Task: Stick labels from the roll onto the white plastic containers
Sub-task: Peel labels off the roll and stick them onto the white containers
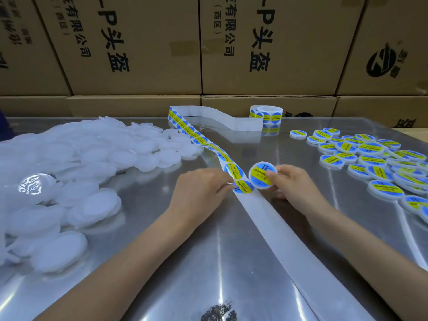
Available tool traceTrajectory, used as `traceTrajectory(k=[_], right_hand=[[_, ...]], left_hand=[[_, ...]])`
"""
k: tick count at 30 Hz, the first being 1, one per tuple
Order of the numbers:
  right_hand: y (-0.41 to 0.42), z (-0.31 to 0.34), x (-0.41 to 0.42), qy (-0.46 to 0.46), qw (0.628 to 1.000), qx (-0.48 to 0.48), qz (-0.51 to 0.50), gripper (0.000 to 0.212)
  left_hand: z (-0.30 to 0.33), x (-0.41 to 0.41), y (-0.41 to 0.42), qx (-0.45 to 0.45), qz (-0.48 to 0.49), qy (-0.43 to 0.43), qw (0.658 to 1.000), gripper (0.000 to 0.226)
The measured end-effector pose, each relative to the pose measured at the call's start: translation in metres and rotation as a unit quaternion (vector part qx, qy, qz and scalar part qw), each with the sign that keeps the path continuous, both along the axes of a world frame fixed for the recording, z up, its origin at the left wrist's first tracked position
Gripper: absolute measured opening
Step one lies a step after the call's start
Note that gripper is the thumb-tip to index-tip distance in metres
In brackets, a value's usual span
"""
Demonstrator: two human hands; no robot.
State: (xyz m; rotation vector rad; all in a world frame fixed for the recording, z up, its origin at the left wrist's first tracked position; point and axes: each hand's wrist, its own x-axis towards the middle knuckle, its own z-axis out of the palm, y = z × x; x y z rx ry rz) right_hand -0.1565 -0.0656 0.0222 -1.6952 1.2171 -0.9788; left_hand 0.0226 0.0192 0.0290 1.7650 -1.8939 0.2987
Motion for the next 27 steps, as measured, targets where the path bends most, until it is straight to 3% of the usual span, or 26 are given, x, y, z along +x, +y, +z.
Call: traceTrajectory(k=[3, 6, 9, 13, 16, 18, 21, 24, 27], right_hand=[[-0.011, -0.008, -0.010, 0.119, 0.990, -0.071, -0.041, 0.014], [-0.016, -0.014, -0.016, 0.222, 0.967, -0.110, -0.060, 0.029], [-0.014, -0.011, -0.018, 0.276, 0.940, -0.191, -0.066, 0.033], [-0.006, -0.005, -0.012, 0.317, 0.921, -0.226, 0.010, 0.013], [-0.008, -0.008, -0.011, 0.364, 0.903, -0.228, -0.006, 0.024], [-0.014, -0.013, -0.018, 0.422, 0.883, -0.198, -0.051, 0.042], [-0.022, -0.019, -0.025, 0.444, 0.883, -0.138, -0.067, 0.063], [-0.019, -0.016, -0.018, 0.388, 0.895, -0.214, -0.045, 0.053], [-0.007, -0.012, -0.006, 0.339, 0.899, -0.272, 0.049, 0.041]], left_hand=[[-0.001, 0.011, 0.003, 0.123, 0.139, -0.093, 0.978, 0.052], [-0.002, 0.024, 0.012, 0.246, 0.266, -0.113, 0.925, 0.081], [0.004, 0.040, 0.017, 0.308, 0.347, -0.096, 0.881, 0.079], [0.008, 0.050, 0.020, 0.359, 0.369, -0.010, 0.857, 0.068], [0.006, 0.044, 0.019, 0.375, 0.344, 0.002, 0.861, 0.057], [0.004, 0.040, 0.016, 0.372, 0.325, -0.001, 0.870, 0.051], [-0.001, 0.036, 0.013, 0.318, 0.282, -0.021, 0.905, 0.049], [-0.008, 0.027, 0.011, 0.242, 0.189, -0.033, 0.951, 0.042], [-0.015, 0.019, 0.007, 0.180, 0.033, -0.005, 0.983, 0.035]])
